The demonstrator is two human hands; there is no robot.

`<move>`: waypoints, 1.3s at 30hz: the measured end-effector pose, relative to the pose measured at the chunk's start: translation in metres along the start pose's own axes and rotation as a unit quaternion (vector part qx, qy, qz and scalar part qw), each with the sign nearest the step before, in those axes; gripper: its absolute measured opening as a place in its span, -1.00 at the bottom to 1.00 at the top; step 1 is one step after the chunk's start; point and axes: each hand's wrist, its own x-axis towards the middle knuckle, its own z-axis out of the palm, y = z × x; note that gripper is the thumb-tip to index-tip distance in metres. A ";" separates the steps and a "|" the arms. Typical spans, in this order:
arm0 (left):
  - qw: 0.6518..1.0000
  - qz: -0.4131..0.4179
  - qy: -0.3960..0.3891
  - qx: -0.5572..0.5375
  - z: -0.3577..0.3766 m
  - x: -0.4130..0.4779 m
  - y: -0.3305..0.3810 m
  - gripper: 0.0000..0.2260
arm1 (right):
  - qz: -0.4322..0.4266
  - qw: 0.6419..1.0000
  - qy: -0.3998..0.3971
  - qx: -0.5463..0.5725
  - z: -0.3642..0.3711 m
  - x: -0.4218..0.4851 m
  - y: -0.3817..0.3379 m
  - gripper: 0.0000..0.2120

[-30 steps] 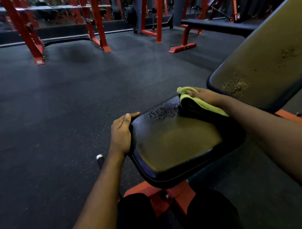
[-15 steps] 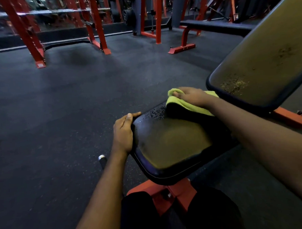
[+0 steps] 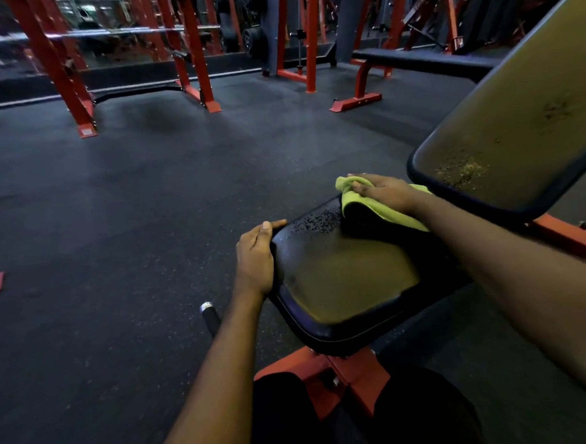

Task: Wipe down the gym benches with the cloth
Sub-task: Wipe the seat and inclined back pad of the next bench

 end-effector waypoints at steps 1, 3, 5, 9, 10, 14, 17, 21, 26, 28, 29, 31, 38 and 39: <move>1.000 -0.003 0.002 0.004 0.000 0.001 0.000 -0.57 | 0.015 0.999 0.005 -0.043 0.003 0.003 -0.007 -0.51; 1.000 -0.008 0.001 0.011 -0.001 -0.001 -0.001 -0.57 | -0.028 0.996 0.011 -0.081 0.011 -0.003 -0.016 -0.51; 1.000 -0.012 0.009 0.016 -0.002 -0.003 0.001 -0.57 | -0.100 0.992 -0.008 -0.073 0.013 -0.012 -0.010 -0.53; 0.999 -0.020 0.009 0.050 -0.003 -0.010 0.012 -0.64 | -0.026 0.999 -0.001 -0.038 0.010 -0.009 -0.020 -0.53; 0.998 -0.026 0.014 0.055 -0.003 -0.011 0.013 -0.64 | -0.009 0.997 0.005 -0.082 0.014 -0.007 -0.030 -0.51; 0.998 -0.029 0.020 0.058 -0.007 -0.012 0.013 -0.63 | -0.107 0.988 0.004 -0.115 0.024 -0.028 -0.042 -0.53; 0.997 -0.012 -0.009 0.079 -0.015 -0.016 0.010 -0.63 | -0.063 0.996 0.006 -0.070 0.018 -0.023 -0.042 -0.53; 0.995 0.004 -0.045 0.088 -0.024 -0.017 0.007 -0.63 | -0.041 0.988 0.021 -0.150 0.037 -0.019 -0.063 -0.50; 0.994 -0.001 -0.061 0.089 -0.042 -0.019 0.009 -0.65 | -0.095 0.991 0.002 -0.094 0.033 -0.029 -0.066 -0.53; 0.996 -0.015 -0.045 0.075 -0.053 -0.018 0.009 -0.64 | -0.026 0.989 0.004 -0.146 0.041 -0.018 -0.083 -0.49; 0.997 -0.019 -0.037 0.071 -0.057 -0.018 0.009 -0.65 | -0.022 0.986 0.000 -0.166 0.047 -0.017 -0.093 -0.48; 0.997 -0.015 -0.025 0.072 -0.062 -0.017 0.011 -0.65 | -0.061 0.982 -0.010 -0.176 0.059 -0.027 -0.108 -0.47; 0.996 -0.006 0.015 0.090 -0.073 -0.012 0.009 -0.61 | -0.184 0.973 -0.028 -0.137 0.069 -0.094 -0.115 -0.54; 0.995 -0.008 0.024 0.093 -0.074 -0.012 0.009 -0.61 | -0.160 0.977 -0.023 -0.139 0.070 -0.086 -0.119 -0.55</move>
